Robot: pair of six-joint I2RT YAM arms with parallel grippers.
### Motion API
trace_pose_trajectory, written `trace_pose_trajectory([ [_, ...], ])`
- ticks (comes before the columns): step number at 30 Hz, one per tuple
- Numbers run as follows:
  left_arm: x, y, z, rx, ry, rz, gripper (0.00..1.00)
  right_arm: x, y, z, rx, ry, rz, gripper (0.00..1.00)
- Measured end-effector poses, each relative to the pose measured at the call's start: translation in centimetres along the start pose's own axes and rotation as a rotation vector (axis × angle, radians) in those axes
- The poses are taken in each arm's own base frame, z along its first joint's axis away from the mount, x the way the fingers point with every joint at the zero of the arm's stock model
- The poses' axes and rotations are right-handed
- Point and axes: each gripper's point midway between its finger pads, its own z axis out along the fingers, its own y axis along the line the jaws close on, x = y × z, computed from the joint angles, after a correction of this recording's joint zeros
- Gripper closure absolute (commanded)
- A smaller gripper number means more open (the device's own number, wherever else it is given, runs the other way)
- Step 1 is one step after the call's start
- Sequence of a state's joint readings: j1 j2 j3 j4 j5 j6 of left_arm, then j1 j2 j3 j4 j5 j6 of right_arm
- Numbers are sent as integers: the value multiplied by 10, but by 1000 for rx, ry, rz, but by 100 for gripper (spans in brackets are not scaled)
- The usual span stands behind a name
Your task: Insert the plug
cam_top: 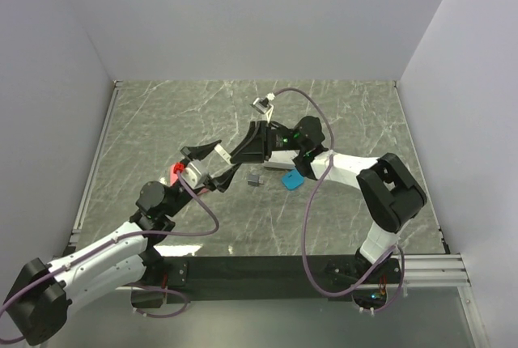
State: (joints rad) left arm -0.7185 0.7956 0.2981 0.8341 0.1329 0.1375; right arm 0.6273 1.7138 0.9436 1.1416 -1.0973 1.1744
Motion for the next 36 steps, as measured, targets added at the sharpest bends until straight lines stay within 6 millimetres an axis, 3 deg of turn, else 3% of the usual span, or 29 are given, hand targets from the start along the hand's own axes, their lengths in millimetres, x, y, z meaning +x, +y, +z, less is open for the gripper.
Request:
trace_pose_trajectory([
  [4,0,-1,-2,3,9,-2,99,2,1,1,-11,8,3,68],
  [6,0,-1,-3,2,11,-2,99,2,0,2,-7,14,-3,52],
  [10,6,2,-5,-14,36,-4,99,3,-6,2,19,29,-17,38],
  [12,7,2,-5,-16,42,-5,99,3,-8,2,33,35,-26,22],
  [15,5,-1,-6,-6,36,-9,99,6,-10,3,47,44,-49,14],
  [25,15,-4,-7,10,75,-15,99,5,-19,-3,143,49,-137,10],
  [36,31,-16,7,79,191,-49,99,-24,-7,-31,402,-43,-414,11],
])
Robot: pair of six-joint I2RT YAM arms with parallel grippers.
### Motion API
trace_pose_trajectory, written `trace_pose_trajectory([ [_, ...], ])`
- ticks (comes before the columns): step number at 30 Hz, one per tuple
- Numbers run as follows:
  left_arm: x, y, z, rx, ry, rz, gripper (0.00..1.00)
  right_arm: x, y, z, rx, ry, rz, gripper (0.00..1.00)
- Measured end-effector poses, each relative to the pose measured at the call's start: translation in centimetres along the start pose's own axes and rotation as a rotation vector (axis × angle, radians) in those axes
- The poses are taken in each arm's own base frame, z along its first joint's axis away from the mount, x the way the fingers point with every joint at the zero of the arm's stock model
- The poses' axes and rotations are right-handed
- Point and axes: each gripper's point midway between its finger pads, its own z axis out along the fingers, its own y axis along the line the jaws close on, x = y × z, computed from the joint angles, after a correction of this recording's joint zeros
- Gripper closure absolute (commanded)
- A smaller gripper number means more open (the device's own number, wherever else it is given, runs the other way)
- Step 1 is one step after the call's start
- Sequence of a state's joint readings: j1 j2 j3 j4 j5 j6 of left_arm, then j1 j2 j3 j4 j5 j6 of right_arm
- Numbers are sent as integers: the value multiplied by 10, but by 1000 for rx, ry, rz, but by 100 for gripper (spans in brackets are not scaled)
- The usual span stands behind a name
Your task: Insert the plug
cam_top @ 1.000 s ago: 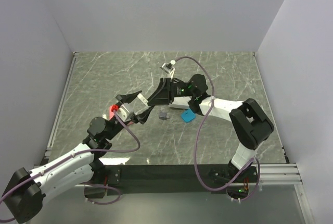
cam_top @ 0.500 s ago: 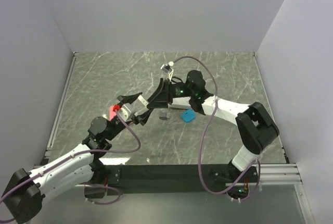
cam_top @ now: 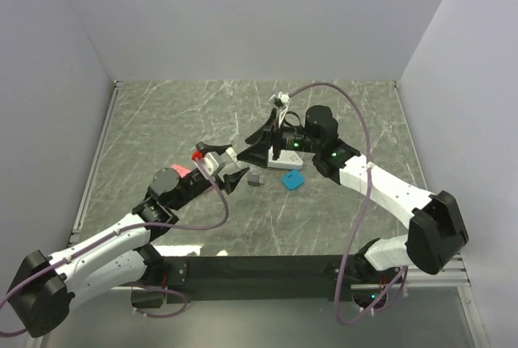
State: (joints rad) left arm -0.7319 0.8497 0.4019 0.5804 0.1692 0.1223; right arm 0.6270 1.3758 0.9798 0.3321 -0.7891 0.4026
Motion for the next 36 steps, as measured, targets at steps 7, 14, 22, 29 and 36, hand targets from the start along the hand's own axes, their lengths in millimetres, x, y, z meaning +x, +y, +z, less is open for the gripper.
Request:
trace_pose_trajectory([
  [7,12,-3,16,34,102,-26,99,13,-7,-5,160,40,-114,11],
  [14,29,-7,17,54,172,-44,99,29,-22,-7,274,95,-151,12],
  [22,35,-13,16,78,204,-52,99,39,-32,7,343,155,-184,30],
  [29,48,-12,16,72,246,-58,99,50,-31,13,348,199,-169,61],
  [36,52,-4,15,23,261,-54,75,49,-39,16,399,212,-134,87],
])
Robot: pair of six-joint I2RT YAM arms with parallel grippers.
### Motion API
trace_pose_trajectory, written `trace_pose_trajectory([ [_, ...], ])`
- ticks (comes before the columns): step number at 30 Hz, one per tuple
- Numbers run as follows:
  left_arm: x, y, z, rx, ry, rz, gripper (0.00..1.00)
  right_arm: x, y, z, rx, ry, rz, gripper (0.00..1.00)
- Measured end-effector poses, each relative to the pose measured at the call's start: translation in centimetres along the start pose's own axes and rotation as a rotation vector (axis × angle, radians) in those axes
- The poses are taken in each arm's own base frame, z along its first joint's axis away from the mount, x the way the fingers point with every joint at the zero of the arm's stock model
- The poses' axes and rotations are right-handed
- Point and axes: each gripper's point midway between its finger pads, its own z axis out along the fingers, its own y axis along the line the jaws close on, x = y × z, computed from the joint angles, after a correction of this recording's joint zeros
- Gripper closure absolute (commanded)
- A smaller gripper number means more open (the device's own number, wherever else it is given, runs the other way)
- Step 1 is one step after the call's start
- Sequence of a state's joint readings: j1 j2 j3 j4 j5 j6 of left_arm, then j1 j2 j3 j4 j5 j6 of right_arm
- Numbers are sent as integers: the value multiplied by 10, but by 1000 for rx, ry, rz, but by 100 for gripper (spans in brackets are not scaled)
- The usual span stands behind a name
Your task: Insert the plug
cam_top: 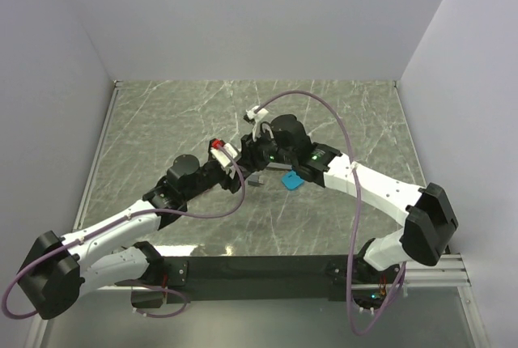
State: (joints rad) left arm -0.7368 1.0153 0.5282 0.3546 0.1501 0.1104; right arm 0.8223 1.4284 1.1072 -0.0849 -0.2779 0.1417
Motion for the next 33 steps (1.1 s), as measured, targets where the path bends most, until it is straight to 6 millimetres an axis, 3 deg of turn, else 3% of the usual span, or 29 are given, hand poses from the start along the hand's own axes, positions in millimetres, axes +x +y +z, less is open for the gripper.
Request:
trace_pose_trajectory([
  [1,0,1,0,-8,2,-1,66,0,0,1,3,4,3,92],
  [2,0,3,0,-16,3,-3,44,0,-1,2,5,5,7,94],
  [4,0,5,-1,-31,3,-7,31,-2,-2,4,13,5,17,100],
  [5,0,7,-1,-41,2,-11,20,-3,-2,4,16,3,22,100],
  [8,-9,8,-5,-55,-25,-25,7,-6,-12,3,56,-4,25,100],
  [11,-39,8,-17,-63,-132,-36,1,-7,-42,-4,138,-5,43,100],
  [14,-68,9,-38,-79,-255,-40,1,-12,-70,-22,208,-33,64,100],
  [17,-88,7,-54,-72,-345,-58,0,-19,-80,-44,230,-81,69,100],
  [23,-99,3,-60,-30,-393,-101,1,-35,-68,-72,167,-168,49,100],
  [30,-88,30,-73,0,-419,-182,0,-38,-42,-92,10,-223,31,100],
  [33,-88,30,-76,40,-426,-201,1,-45,-28,-100,-74,-255,15,100],
])
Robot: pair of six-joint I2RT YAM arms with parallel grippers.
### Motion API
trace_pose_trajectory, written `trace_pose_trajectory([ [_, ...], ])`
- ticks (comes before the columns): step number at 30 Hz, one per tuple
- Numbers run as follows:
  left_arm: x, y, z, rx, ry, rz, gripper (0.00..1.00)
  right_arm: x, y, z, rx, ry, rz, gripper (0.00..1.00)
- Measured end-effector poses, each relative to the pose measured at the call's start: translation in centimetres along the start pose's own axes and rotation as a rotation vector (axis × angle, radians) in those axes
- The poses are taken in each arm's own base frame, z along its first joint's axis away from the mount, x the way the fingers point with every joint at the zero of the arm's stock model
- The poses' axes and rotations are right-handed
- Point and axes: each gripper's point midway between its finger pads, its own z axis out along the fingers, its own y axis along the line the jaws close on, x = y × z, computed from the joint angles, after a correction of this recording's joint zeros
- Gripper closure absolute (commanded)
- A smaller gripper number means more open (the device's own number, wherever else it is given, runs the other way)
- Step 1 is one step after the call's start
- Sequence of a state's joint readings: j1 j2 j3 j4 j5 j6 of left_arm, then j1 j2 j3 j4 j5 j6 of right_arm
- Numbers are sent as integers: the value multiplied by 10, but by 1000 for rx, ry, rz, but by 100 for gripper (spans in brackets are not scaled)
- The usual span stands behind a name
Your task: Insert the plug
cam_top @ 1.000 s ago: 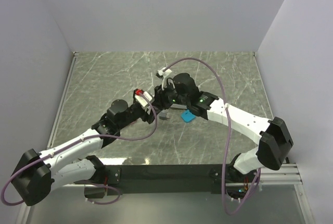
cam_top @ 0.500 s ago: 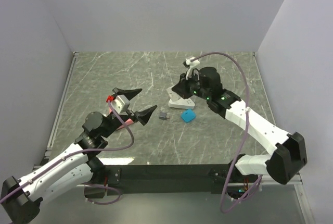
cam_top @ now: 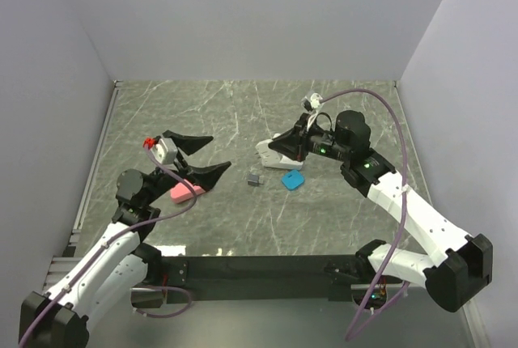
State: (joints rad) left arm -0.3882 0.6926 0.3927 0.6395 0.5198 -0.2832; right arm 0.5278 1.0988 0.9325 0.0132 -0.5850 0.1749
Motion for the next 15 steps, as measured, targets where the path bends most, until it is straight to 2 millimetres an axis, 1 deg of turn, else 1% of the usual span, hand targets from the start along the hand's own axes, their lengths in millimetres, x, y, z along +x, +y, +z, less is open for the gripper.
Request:
trace_pose_trajectory([
  [4,-1,-22,2,136,-1,-30,1,-6,20,-1,-114,-20,-11,100],
  [8,7,-38,2,244,27,-47,0,-8,40,-4,-228,-21,-20,100],
  [11,14,-45,2,306,57,-62,1,-6,48,-5,-283,-13,-27,100],
  [15,20,-50,6,348,91,-81,2,2,55,-2,-328,13,-30,100],
])
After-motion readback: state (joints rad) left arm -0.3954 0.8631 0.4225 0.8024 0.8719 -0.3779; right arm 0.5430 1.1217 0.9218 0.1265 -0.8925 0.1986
